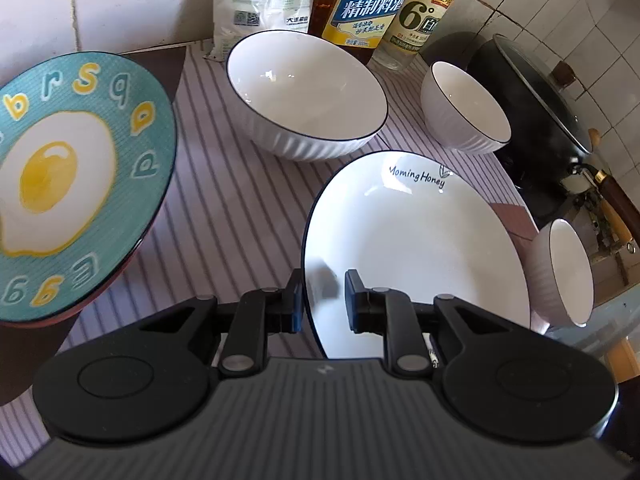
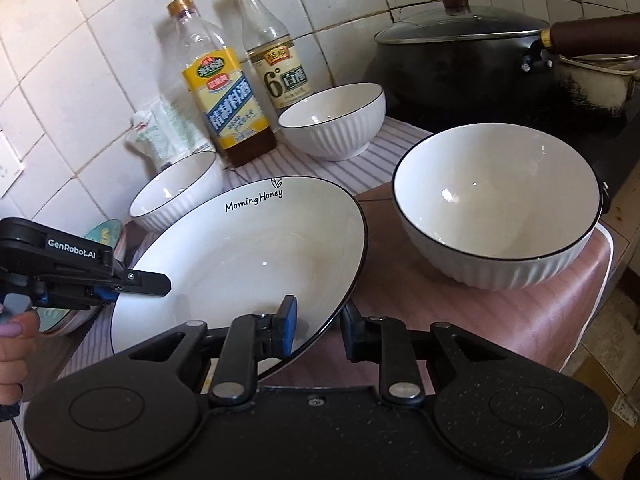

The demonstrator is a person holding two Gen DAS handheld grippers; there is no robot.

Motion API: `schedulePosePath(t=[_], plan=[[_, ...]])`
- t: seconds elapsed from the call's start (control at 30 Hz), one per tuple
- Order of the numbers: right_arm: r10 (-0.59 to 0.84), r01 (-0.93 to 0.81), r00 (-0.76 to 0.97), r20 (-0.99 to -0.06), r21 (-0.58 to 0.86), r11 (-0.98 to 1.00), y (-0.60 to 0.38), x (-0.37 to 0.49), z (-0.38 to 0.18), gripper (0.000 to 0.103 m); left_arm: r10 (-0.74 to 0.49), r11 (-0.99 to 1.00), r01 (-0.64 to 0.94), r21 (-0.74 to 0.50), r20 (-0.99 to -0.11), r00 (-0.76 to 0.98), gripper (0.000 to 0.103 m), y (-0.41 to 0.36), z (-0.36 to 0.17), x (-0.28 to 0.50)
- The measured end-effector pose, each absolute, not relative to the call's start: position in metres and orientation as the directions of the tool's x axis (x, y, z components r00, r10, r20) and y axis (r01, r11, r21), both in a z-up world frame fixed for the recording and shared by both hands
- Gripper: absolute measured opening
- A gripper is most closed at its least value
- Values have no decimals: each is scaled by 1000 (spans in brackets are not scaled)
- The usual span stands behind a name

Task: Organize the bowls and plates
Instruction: 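Close both grippers on the rim of the white Morning Honey plate, then carry the Morning Honey plate over the teal egg plate and lower it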

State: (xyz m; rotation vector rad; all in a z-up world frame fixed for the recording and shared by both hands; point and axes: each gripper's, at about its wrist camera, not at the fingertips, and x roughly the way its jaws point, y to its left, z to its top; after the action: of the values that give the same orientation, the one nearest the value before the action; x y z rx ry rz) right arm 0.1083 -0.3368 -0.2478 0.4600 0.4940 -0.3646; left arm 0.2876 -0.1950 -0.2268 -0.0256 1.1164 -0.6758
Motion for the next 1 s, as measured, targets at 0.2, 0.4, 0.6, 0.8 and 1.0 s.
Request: schedulePosePath(t=[0.2, 0.4, 0.6, 0.8, 1.0], plan=[[-204, 415, 824, -529, 318, 853, -325, 99, -233, 28, -509, 805, 483, -345, -821, 261, 19, -178, -212, 271], [-192, 386, 832, -520, 295, 874, -304, 87, -203, 28, -502, 812, 469, -347, -826, 257, 19, -156, -189, 253], [-161, 337, 846, -508, 277, 900, -280, 86, -176, 28, -500, 831, 437, -344, -806, 317, 19, -124, -160, 238], [-108, 263, 866, -489, 262, 929, -256, 99, -155, 28, -490, 855, 385, -348, -784, 381, 19, -83, -136, 233], [-36, 180, 873, -487, 253, 951, -232, 124, -142, 28, -467, 881, 310, -358, -766, 442, 19, -42, -125, 238]])
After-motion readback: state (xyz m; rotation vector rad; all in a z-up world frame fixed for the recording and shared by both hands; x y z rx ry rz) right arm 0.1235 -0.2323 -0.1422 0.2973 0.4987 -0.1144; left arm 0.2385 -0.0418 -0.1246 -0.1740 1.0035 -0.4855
